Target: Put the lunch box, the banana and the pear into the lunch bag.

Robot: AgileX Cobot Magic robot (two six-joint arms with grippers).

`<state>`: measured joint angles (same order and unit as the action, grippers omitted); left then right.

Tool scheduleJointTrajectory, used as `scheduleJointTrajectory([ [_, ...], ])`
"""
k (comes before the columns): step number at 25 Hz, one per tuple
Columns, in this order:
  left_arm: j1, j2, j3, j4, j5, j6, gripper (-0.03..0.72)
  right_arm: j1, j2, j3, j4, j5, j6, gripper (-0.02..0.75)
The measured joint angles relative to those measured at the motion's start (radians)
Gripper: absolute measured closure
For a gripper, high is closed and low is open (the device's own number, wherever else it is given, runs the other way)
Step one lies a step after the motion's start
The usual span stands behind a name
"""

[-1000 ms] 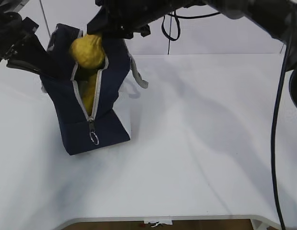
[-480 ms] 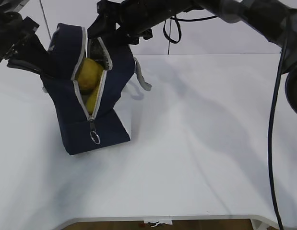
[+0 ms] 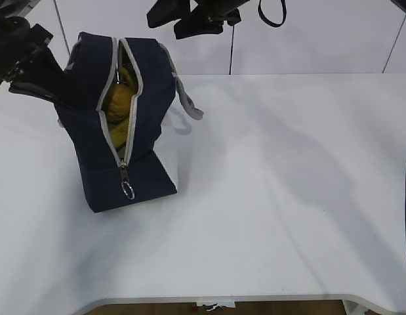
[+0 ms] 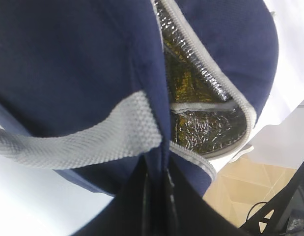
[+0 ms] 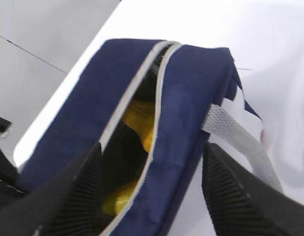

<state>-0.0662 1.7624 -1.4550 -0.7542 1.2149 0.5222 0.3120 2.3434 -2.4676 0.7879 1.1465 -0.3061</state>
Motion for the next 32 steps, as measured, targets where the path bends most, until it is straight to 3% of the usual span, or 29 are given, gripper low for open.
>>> scheduleJointTrajectory([
  [8, 0.0, 0.0, 0.0, 0.0, 0.0, 0.0, 0.694, 0.0, 0.032, 0.012, -0.058, 0.039, 0.021, 0.262],
  [23, 0.0, 0.0, 0.0, 0.0, 0.0, 0.0, 0.694, 0.017, 0.054, 0.105, -0.026, 0.049, 0.036, 0.282],
  [26, 0.0, 0.0, 0.0, 0.0, 0.0, 0.0, 0.694, 0.023, 0.054, 0.105, -0.018, 0.057, 0.036, 0.376],
  [31, 0.0, 0.0, 0.0, 0.0, 0.0, 0.0, 0.694, 0.023, 0.054, 0.105, -0.016, 0.079, 0.037, 0.687],
  [32, 0.0, 0.0, 0.0, 0.0, 0.0, 0.0, 0.694, 0.023, 0.054, 0.105, -0.014, 0.079, 0.037, 0.713],
])
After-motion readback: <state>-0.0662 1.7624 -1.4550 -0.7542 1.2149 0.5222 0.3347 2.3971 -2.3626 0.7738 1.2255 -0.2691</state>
